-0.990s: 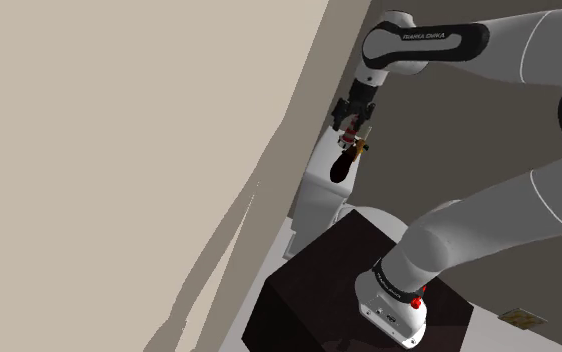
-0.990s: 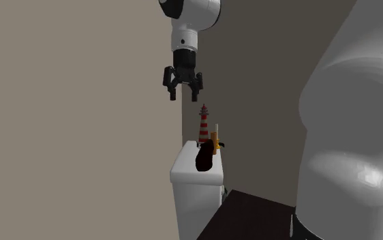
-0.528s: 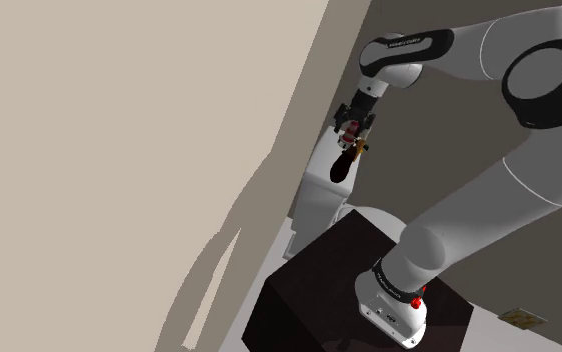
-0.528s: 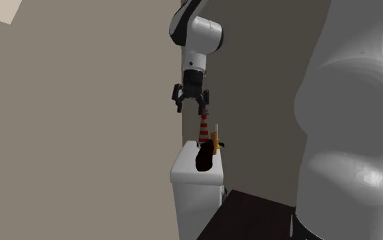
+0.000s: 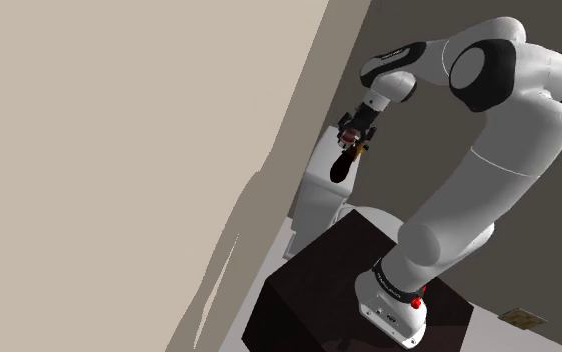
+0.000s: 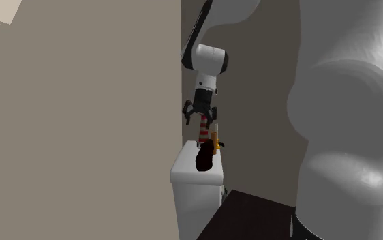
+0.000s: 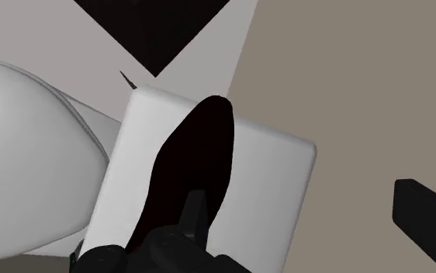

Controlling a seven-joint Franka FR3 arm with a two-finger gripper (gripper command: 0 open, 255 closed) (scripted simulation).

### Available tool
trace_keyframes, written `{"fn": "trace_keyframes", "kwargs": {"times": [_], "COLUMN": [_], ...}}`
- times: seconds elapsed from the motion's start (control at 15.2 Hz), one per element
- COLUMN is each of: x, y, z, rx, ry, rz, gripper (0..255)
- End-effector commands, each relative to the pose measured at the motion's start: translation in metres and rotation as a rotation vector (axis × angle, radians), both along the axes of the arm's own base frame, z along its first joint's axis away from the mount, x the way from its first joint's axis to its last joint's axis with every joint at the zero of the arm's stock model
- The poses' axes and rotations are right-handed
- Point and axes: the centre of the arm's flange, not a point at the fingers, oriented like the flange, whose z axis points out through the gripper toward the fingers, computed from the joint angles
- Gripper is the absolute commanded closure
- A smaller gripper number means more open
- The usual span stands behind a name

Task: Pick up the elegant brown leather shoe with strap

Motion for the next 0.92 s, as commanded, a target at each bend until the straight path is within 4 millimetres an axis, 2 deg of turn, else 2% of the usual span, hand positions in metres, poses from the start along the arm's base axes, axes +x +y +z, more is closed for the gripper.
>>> {"fn": "trace_keyframes", "kwargs": {"times": [0.0,0.4,0.46,0.86], "x": [-0.003,-0.019,-0.020,-0.020], "y": [-0.025,-0.089,-0.093,-0.093], "z": [-0.019,-0.080,-0.085,-0.116], "rx": [0.027,0.104,0.110,0.110], "ry": [-0.003,-0.011,-0.011,-0.011], "rz": [-0.059,-0.229,-0.243,-0.243], "gripper": [0,0,0,0]}}
